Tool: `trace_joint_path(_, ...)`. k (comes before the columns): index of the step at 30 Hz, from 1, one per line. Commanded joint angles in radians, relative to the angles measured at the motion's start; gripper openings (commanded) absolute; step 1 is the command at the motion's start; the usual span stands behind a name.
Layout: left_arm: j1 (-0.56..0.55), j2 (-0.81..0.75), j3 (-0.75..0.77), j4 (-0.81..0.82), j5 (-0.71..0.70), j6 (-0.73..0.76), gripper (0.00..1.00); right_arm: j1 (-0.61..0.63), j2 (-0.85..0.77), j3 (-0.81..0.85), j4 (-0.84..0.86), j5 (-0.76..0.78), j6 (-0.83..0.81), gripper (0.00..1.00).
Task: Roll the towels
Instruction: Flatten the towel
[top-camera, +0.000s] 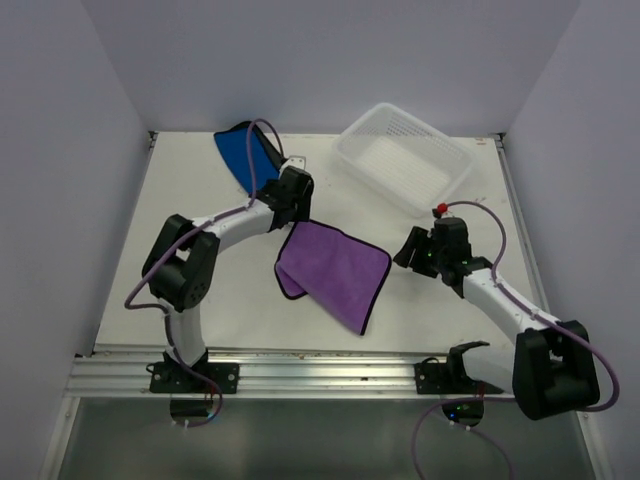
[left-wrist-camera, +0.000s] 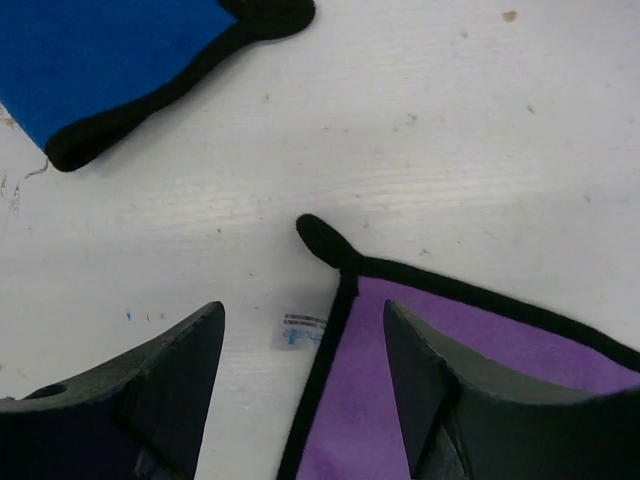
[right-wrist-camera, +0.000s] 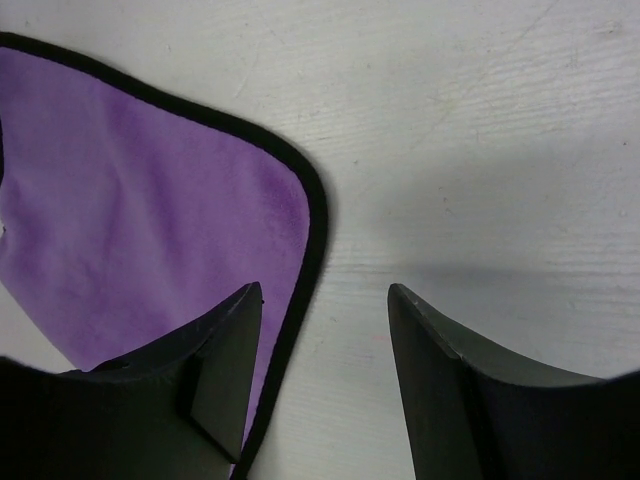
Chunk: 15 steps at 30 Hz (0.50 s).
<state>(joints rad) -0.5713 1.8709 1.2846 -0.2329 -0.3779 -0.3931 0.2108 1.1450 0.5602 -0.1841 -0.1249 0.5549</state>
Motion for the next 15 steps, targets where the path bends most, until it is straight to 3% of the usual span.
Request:
trace_joint_path(1,0.033,0.062,0.065,0.027,-0.020,0.053,0.70,0.021,0.050,0.029,0.098,0.007,-0.010,0.57)
trace_joint_path(12,0.079,0.206,0.142,0.078,0.022,0.045,0.63,0.056,0.093,0.060,0.095,0.059,-0.029,0.57)
trace_joint_path(15,0.079,0.217,0.144,0.092,0.027,0.042,0.53,0.058,0.117,0.060,0.100,0.065,-0.032,0.57)
